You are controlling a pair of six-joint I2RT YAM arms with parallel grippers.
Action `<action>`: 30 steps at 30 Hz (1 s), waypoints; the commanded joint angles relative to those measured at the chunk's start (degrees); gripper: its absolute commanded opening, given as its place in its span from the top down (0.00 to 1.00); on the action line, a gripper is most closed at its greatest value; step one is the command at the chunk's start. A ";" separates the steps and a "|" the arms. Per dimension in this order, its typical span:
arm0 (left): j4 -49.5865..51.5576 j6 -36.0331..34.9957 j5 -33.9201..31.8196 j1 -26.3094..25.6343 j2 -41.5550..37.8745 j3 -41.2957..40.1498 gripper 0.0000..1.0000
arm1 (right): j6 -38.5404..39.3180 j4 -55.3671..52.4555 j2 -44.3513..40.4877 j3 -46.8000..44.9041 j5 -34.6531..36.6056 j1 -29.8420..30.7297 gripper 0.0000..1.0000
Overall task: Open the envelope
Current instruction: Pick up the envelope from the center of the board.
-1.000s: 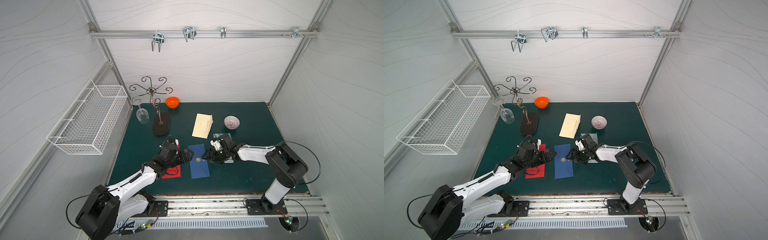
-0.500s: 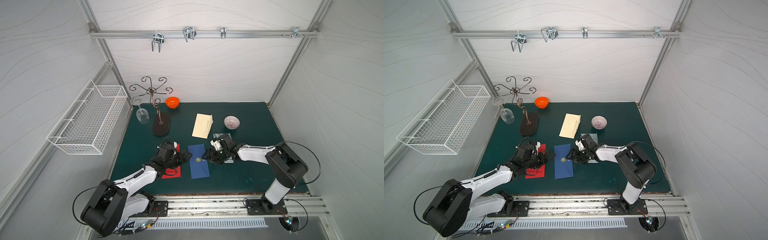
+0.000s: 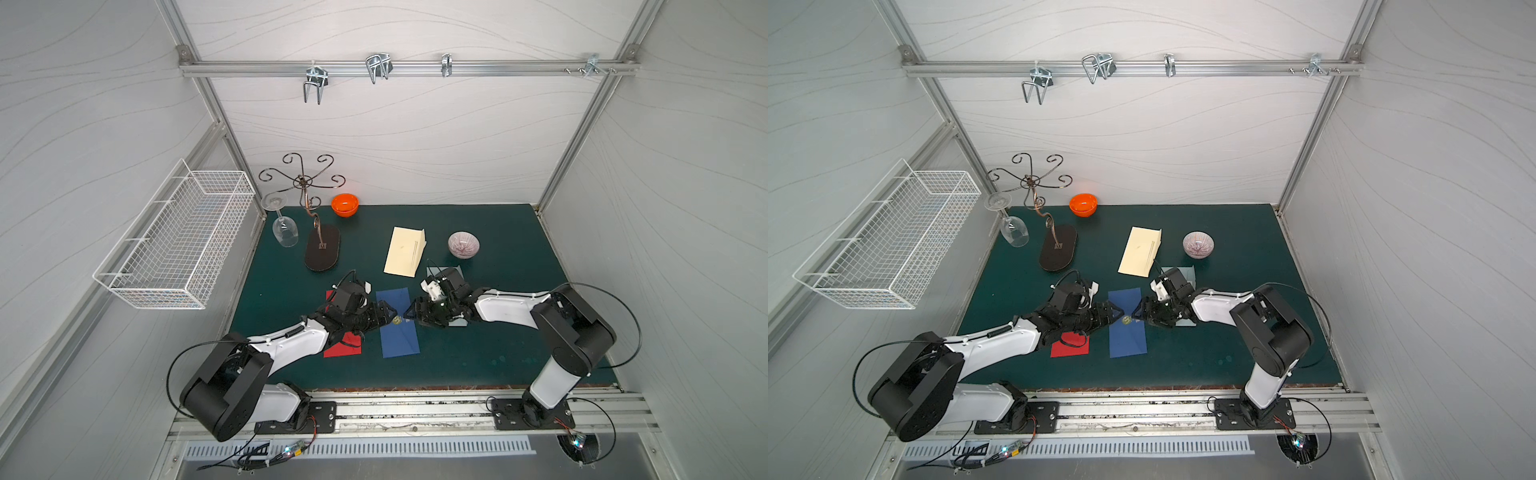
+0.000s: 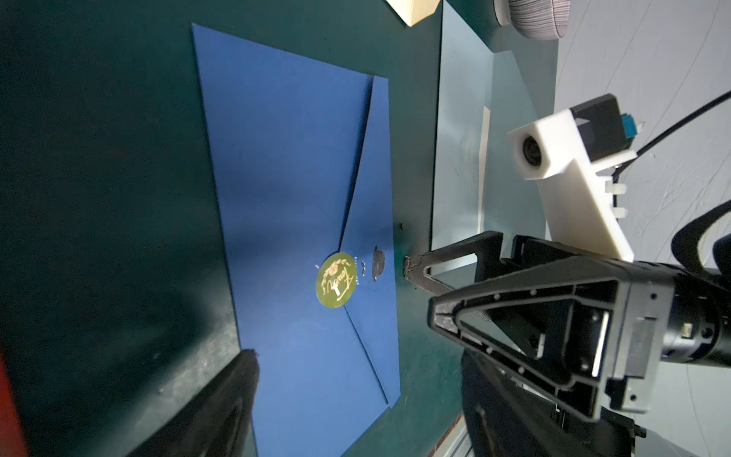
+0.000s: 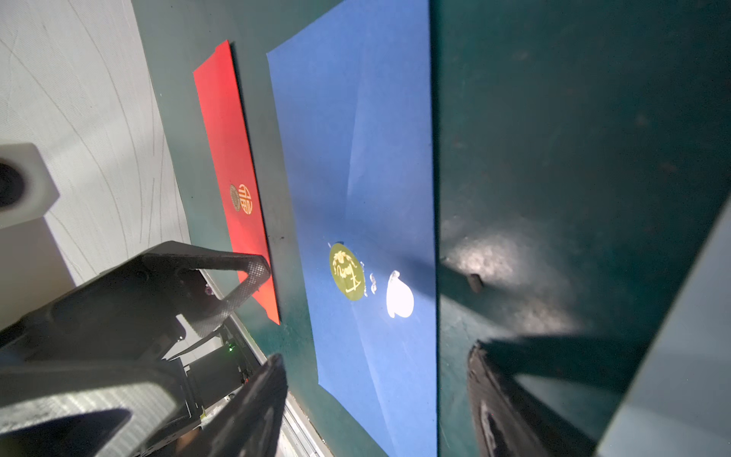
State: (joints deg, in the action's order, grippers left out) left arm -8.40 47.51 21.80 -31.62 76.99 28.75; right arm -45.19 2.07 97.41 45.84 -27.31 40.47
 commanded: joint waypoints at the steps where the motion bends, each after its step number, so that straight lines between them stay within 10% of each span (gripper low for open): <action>1: -0.76 -1.09 0.59 -0.65 1.43 2.78 0.19 | 0.08 -4.44 2.63 -1.36 1.38 0.46 0.26; 30: 0.23 0.31 0.26 -1.34 6.44 3.77 0.33 | -0.06 -4.03 3.80 -1.28 0.03 0.38 0.27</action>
State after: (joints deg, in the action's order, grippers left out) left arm -6.94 47.37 21.87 -32.71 82.76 30.22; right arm -45.21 2.13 97.65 45.87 -28.10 40.29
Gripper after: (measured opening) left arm 0.677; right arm 0.735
